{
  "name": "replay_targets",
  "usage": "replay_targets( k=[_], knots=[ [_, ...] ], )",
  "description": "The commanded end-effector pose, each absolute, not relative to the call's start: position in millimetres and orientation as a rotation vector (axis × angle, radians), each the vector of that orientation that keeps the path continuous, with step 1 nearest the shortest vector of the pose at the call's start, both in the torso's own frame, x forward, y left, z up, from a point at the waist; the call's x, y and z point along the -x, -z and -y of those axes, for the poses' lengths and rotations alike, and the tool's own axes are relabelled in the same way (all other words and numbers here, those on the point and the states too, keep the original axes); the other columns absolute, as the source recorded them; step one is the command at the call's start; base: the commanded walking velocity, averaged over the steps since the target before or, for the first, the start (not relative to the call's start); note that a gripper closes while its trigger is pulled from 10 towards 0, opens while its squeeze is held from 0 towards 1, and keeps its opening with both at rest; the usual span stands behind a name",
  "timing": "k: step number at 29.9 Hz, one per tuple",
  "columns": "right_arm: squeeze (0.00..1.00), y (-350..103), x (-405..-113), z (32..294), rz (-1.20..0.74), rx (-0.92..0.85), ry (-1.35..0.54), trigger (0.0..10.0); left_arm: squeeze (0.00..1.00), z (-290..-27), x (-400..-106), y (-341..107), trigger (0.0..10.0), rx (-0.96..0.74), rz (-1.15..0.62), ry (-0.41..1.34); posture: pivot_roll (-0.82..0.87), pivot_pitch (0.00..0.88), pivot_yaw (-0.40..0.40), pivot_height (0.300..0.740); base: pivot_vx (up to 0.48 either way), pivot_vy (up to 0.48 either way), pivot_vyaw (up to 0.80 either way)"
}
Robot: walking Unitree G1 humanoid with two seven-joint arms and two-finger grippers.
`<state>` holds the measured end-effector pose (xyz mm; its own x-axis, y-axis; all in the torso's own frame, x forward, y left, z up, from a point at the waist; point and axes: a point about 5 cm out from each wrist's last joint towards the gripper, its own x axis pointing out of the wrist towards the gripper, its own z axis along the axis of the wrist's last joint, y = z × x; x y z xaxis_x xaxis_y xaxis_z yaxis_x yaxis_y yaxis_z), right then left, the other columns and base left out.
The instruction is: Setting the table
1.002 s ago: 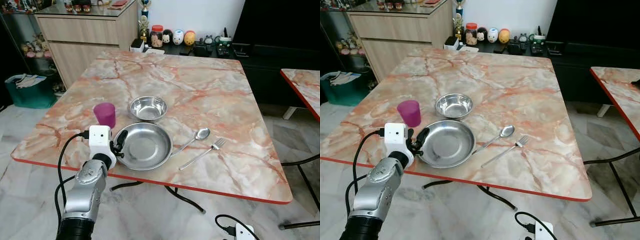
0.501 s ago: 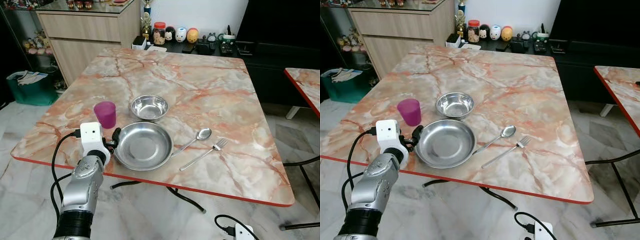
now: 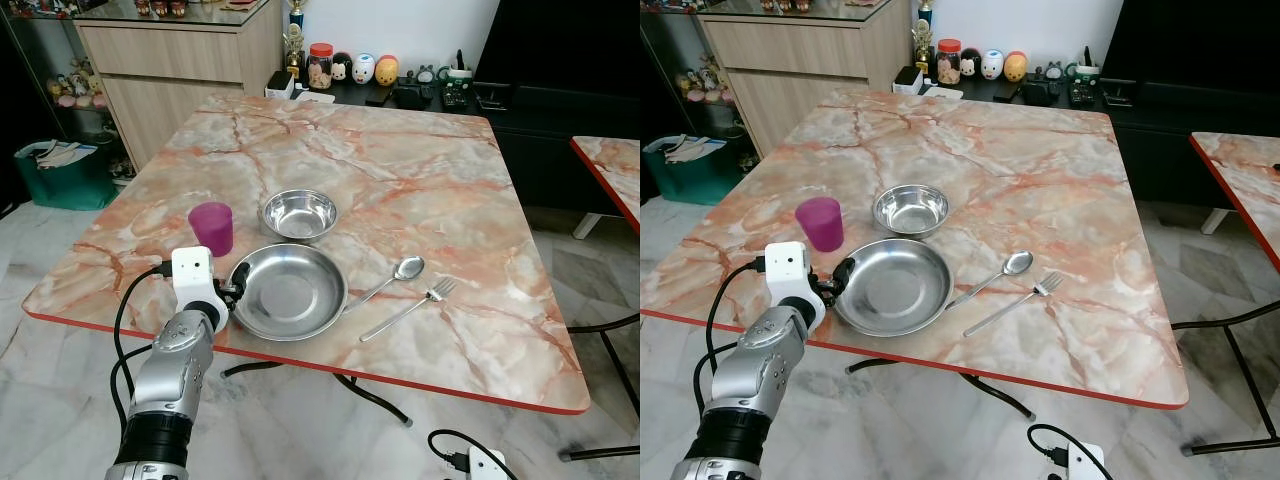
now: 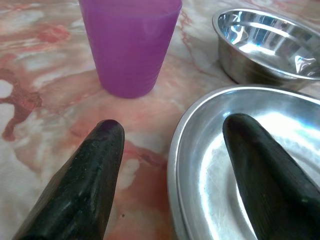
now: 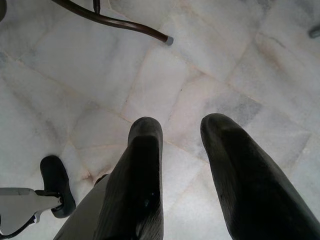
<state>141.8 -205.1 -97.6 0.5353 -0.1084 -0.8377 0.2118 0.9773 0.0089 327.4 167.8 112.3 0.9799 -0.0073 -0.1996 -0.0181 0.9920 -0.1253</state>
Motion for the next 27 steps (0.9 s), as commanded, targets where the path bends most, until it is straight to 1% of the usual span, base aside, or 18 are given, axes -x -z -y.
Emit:
replay_targets(
  k=[1,13,20,21,27],
  knots=[
    [0.0,97,-141,208,-0.99,-0.108,0.194,10.0,0.0,-166,-330,-109,10.0,0.111,-0.229,-0.016,0.08,0.0,-0.034,0.74,0.0,0.0,0.0],
    [0.0,98,-140,206,-0.99,-0.124,0.211,10.0,0.0,-162,-336,-112,10.0,0.104,-0.213,-0.024,0.07,0.0,-0.023,0.74,0.0,0.0,0.0],
    [0.0,98,-140,206,-0.991,-0.123,0.206,10.0,0.0,-163,-333,-102,10.0,0.064,-0.253,-0.037,0.07,0.0,-0.022,0.74,0.0,0.0,0.0],
    [0.0,98,-140,206,-0.991,-0.122,0.204,10.0,0.0,-164,-333,-101,10.0,0.073,-0.259,-0.06,0.07,0.0,-0.021,0.74,0.0,0.0,0.0],
    [0.0,98,-140,206,-0.99,-0.122,0.203,10.0,0.0,-164,-335,-99,10.0,0.061,-0.269,-0.075,0.07,0.0,-0.019,0.74,0.0,0.0,0.0]
  ],
)
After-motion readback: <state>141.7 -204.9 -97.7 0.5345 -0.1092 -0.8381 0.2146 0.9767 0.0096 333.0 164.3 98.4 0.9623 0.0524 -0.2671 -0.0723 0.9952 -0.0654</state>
